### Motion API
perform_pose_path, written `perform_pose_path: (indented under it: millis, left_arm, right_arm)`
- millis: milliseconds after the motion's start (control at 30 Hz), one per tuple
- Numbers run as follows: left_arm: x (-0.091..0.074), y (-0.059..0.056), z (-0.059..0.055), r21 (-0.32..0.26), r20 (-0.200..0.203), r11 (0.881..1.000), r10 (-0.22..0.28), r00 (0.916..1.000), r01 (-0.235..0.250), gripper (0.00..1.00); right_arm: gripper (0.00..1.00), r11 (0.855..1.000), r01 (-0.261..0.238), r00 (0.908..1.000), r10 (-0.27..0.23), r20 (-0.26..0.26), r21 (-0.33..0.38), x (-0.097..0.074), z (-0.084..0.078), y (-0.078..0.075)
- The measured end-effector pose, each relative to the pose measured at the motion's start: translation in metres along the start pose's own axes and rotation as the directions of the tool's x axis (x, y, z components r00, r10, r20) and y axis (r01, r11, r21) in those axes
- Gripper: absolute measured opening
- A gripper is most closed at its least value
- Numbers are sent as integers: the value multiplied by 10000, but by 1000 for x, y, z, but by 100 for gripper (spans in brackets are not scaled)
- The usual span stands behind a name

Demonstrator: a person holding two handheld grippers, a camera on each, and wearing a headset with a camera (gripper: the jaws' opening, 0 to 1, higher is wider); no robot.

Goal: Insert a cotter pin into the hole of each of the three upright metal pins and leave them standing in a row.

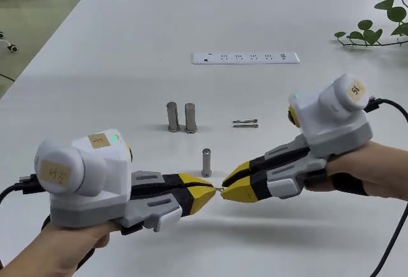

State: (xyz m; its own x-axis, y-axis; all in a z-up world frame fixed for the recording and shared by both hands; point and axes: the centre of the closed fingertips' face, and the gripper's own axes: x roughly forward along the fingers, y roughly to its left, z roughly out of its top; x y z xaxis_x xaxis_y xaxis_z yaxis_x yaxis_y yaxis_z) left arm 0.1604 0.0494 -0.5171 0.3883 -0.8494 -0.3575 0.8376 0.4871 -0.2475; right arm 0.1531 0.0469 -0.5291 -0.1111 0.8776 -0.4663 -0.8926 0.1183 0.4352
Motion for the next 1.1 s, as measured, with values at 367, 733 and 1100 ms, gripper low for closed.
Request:
perform_pose_path:
  millis: [367, 733, 1100]
  left_arm:
    - [2, -15, -2, 101, -88, 9969, -778, 9969, 779, 0]
    - [2, -17, -4, -41, -121, 9958, -911, 9958, 911, 0]
    - [4, -9, -6, 313, -211, 9984, -471, 9987, 477, 3]
  right_arm:
    - [2, 9973, -734, 9971, 733, -184, -32, 4, -5, 15]
    - [0, 9940, -641, 9959, 580, -691, -884, 3, -9, 18]
    - [0, 9707, -182, 9857, -228, -1672, -2395, 5, -12, 11]
